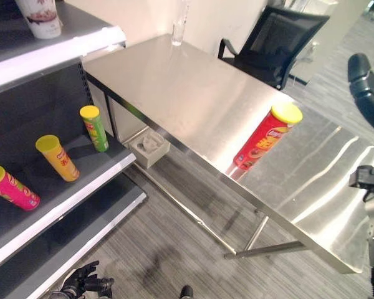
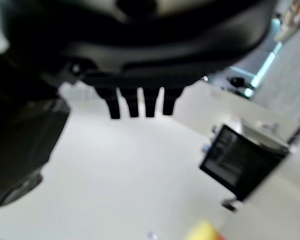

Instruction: Put the goods on the table back onto the shelves and tidy them up.

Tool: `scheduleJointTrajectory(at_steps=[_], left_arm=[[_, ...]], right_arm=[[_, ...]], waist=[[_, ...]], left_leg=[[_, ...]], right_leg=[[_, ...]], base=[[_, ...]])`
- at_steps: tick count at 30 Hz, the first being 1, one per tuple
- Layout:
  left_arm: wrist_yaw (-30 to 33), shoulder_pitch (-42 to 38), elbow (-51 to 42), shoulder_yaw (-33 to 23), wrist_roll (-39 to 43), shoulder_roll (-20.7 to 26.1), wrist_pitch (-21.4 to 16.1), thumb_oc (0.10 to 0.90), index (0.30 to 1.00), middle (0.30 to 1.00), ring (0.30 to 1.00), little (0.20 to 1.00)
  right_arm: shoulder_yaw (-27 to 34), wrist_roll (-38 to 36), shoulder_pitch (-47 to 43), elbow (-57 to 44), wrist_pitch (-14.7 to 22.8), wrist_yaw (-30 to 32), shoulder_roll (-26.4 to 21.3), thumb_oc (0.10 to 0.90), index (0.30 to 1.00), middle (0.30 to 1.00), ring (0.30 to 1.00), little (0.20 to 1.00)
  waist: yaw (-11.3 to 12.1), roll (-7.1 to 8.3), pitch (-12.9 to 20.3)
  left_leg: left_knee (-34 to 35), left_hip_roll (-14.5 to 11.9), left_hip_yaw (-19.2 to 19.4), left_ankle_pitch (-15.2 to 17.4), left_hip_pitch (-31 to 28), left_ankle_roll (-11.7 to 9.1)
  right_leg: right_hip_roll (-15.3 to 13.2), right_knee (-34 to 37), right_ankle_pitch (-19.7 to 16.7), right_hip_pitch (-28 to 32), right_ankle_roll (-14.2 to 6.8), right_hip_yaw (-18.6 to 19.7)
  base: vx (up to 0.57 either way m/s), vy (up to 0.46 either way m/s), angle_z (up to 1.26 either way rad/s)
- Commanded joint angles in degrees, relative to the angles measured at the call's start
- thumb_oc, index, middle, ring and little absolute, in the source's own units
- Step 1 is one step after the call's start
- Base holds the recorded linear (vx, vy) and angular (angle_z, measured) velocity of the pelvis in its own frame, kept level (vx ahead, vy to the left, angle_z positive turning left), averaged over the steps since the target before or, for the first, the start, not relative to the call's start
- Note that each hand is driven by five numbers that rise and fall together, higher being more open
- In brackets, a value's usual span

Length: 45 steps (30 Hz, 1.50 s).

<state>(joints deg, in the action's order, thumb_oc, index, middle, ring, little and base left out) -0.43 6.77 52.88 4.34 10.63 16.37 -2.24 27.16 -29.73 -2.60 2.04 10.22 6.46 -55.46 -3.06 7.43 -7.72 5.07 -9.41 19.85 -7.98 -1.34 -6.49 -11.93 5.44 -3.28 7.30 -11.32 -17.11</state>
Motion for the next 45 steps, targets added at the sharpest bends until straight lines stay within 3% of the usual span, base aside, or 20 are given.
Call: scheduleJointTrajectory(at_steps=[1, 5, 9, 17, 26, 35, 42, 45], left_arm=[[0.07, -2.82, 0.87, -0.10, -1.45, 2.77, -2.69, 0.800, 0.900, 0.900, 0.900, 0.900], [-0.95, -1.90, 1.08, 0.28, -2.87, 2.62, -3.20, 0.800, 0.900, 0.900, 0.900, 0.900], [-1.35, -1.35, 1.32, -0.03, -3.62, 2.53, -3.44, 0.800, 0.900, 0.900, 0.900, 0.900], [-1.43, -1.42, 1.07, -0.47, -4.07, 2.52, -3.61, 0.800, 0.900, 0.900, 0.900, 0.900], [-1.03, -1.71, -0.37, 0.53, -3.78, 3.36, -3.54, 0.800, 0.900, 0.900, 0.900, 0.900], [-1.10, -1.42, -0.97, 1.25, -3.33, 3.64, -3.44, 0.800, 0.900, 0.900, 0.900, 0.900], [-1.06, -1.02, -0.82, 1.17, -2.86, 3.58, -3.36, 0.800, 0.900, 0.900, 0.900, 0.900], [-1.20, -0.77, -1.04, 1.18, -2.90, 3.53, -3.39, 0.800, 0.900, 0.900, 0.900, 0.900]], right_arm=[[3.95, -1.60, -3.23, -0.25, 4.91, -0.23, -7.56, 0.800, 0.900, 0.900, 0.900, 0.900], [2.36, 0.70, 0.87, 0.17, 3.09, -5.06, -11.49, 0.800, 0.900, 0.900, 0.900, 0.900], [3.44, 4.69, 4.66, 0.06, 2.44, -6.16, -13.81, 0.800, 0.900, 0.900, 0.900, 0.900], [7.98, 10.78, 10.28, -0.79, 1.12, -5.31, -13.92, 0.800, 0.900, 0.900, 0.900, 0.900], [8.39, 12.55, 8.13, 4.14, 0.84, -1.51, -14.54, 0.800, 0.900, 0.900, 0.900, 0.900], [1.09, 12.45, 2.23, 7.37, 0.81, -1.93, -15.36, 0.800, 0.900, 0.900, 0.900, 0.900], [0.58, 8.55, -1.39, 6.60, 2.28, -0.97, -12.85, 0.800, 0.900, 0.900, 0.900, 0.900], [-0.93, 10.32, -1.48, 7.54, 1.51, -1.91, -13.82, 0.800, 0.900, 0.900, 0.900, 0.900]], waist=[[1.81, 1.62, 2.61], [1.75, 1.67, 2.42], [1.62, 1.55, 2.25], [1.42, 0.84, 1.45], [1.93, 0.96, 0.13], [3.47, 1.61, -0.25], [4.20, 1.69, 0.09], [4.49, 1.67, 0.19]], left_leg=[[-0.07, 0.41, -4.16, 8.13, -2.78, -0.17], [-0.07, 0.08, -4.18, 8.25, -3.41, -0.46], [-0.07, 0.04, -4.21, 8.19, -3.49, -0.50], [-0.07, 0.08, -4.76, 7.62, -2.11, -0.66], [-0.07, -0.17, -5.54, 7.09, -0.05, -0.94], [-0.07, -0.09, -6.58, 7.22, -0.37, -1.02], [-0.07, 0.06, -7.30, 7.55, -0.60, -0.91], [-0.07, 0.33, -7.46, 7.73, -0.94, -0.88]], right_leg=[[0.58, -0.44, 1.41, -1.88, -0.74, 1.37], [0.90, -0.44, 1.79, -1.57, -0.45, 1.39], [0.88, -0.44, 1.83, -1.48, -0.43, 1.40], [0.73, -0.49, 2.03, -2.11, -0.47, 0.70], [0.91, -0.44, 2.10, -3.50, -0.43, 0.24], [1.49, -0.44, 2.87, -2.67, -0.07, -0.37], [1.48, -0.44, 3.27, -1.97, 0.03, -0.95], [1.39, -0.44, 3.37, -1.51, 0.03, -1.27]], base=[[0.00, 0.000, 0.00], [0.03, -0.001, 0.01], [0.00, 0.000, 0.00], [0.02, 0.005, 0.04], [0.01, -0.002, 0.05], [0.03, -0.005, 0.06], [0.02, 0.001, 0.03], [0.03, 0.011, 0.04]])
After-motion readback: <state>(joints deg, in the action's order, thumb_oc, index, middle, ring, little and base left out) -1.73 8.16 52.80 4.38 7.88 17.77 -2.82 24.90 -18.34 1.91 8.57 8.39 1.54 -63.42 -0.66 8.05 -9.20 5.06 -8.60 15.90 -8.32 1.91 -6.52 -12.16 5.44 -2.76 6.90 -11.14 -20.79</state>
